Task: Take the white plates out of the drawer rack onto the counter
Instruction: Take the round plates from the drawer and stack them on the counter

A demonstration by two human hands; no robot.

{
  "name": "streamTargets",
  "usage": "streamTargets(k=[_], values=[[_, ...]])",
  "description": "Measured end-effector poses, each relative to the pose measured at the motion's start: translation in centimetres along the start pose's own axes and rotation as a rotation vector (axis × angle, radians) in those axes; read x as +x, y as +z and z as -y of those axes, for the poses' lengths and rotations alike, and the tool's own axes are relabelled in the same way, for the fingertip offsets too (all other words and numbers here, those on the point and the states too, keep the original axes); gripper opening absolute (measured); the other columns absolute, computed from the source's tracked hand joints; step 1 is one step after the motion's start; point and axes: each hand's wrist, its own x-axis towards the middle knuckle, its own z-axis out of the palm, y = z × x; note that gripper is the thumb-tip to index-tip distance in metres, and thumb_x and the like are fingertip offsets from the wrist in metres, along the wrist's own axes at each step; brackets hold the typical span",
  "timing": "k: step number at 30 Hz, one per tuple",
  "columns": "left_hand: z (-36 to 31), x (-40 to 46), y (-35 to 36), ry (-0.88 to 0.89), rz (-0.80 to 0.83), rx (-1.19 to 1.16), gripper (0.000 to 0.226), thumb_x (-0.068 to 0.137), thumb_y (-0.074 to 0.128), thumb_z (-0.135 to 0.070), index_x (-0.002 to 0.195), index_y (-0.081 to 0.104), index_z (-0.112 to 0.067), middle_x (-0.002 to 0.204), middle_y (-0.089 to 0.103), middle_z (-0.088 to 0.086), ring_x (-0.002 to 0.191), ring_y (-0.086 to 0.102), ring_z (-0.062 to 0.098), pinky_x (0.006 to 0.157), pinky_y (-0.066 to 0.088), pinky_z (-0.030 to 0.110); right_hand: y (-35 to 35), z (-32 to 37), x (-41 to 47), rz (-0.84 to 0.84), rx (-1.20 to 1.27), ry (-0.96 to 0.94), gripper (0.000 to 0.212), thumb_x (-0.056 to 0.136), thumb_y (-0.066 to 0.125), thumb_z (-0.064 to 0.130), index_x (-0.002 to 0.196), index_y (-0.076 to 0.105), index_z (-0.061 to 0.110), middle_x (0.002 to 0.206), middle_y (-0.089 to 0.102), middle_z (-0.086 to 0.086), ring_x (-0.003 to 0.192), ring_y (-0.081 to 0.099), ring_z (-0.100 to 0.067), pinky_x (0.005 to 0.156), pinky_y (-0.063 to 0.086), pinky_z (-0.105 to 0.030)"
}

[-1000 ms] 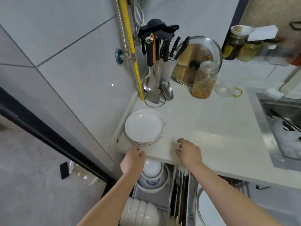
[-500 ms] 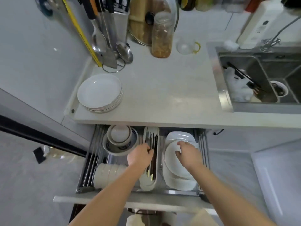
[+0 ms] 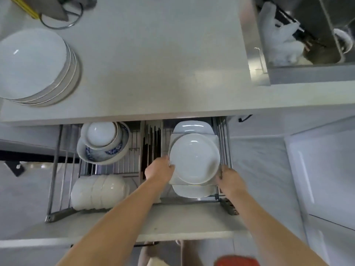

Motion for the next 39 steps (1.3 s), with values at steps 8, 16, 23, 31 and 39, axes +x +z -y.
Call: streamTargets(k=[8, 16, 23, 31, 39], values=[[-0.8, 4.8, 2.8, -0.085, 0.024, 0.022, 0.038, 0.093, 0.047, -0.029, 0.124, 0.037, -0.01, 0.085, 0.059, 0.003, 0.074, 0.06, 0.024, 0.059, 0.046, 0.033, 2.9, 1.0, 3.5, 0.005, 0.174, 0.153, 0.031, 0.097, 0.035, 0.008, 0.126, 0.04, 0.002, 0.119, 0.063, -0.019, 0.11, 0.061, -0.036, 0.089, 0.048, -0.043], [-0.7, 6.5, 3.6, -0.058, -0.012, 0.146, 0.038, 0.094, 0.048, -0.023, 0.127, 0.035, -0.008, 0.063, 0.045, -0.002, 0.058, 0.051, 0.018, 0.043, 0.03, 0.026, 3.8, 1.6, 4.6, -0.039, 0.225, 0.201, 0.039, 0.094, 0.029, -0.002, 0.132, 0.03, -0.005, 0.113, 0.064, -0.026, 0.102, 0.065, -0.04, 0.089, 0.052, -0.049], [0.1, 4.0, 2.5, -0.007, -0.021, 0.137, 0.033, 0.094, 0.042, -0.019, 0.126, 0.04, -0.01, 0.069, 0.054, 0.0, 0.06, 0.054, 0.019, 0.049, 0.039, 0.027, 2.4, 2.6, 2.6, -0.031, 0.297, 0.228, 0.031, 0.096, 0.031, 0.004, 0.126, 0.037, -0.003, 0.115, 0.061, -0.024, 0.102, 0.064, -0.04, 0.09, 0.051, -0.049], [1.5, -1.6, -2.7, -0.03, -0.114, -0.026, 0.026, 0.095, 0.043, -0.02, 0.12, 0.041, -0.013, 0.079, 0.056, -0.001, 0.07, 0.06, 0.019, 0.059, 0.05, 0.031, -1.9, 5.7, -2.6, -0.126, 0.315, 0.057, 0.027, 0.089, 0.033, -0.003, 0.115, 0.039, -0.001, 0.098, 0.063, -0.023, 0.089, 0.064, -0.042, 0.079, 0.055, -0.053], [5.0, -7.8, -8.3, -0.09, -0.274, -0.132, 0.03, 0.094, 0.041, -0.021, 0.123, 0.039, -0.014, 0.094, 0.064, 0.002, 0.072, 0.052, 0.016, 0.06, 0.041, 0.03, -5.0, 10.3, -8.7, -0.125, 0.333, -0.138, 0.014, 0.094, 0.029, 0.011, 0.105, 0.038, 0.014, 0.069, 0.055, 0.002, 0.074, 0.064, -0.029, 0.067, 0.05, -0.039]])
